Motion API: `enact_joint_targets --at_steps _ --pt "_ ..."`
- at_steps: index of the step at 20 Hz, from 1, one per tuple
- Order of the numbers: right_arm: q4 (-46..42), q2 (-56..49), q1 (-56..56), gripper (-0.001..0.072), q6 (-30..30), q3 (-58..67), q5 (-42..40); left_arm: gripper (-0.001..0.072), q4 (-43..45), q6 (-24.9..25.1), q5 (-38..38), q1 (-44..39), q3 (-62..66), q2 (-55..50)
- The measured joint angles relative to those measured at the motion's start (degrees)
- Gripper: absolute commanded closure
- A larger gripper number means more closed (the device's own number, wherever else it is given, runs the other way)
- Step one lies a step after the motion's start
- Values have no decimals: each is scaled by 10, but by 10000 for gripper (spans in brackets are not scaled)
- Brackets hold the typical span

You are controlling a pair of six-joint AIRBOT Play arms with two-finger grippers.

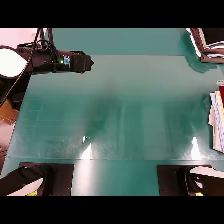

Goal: Fold the shirts.

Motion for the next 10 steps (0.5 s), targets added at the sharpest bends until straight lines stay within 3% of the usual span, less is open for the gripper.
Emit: enact_joint_targets --at_steps 5,8,10 --pt "-125 88 -81 667 -9 -139 23 679 0 13 -1 0 0 0" --pt "-190 136 -129 109 -10 -218 25 678 0 22 -2 0 0 0" --pt "-209 160 -156 79 -11 -257 20 678 0 26 -2 0 0 0"
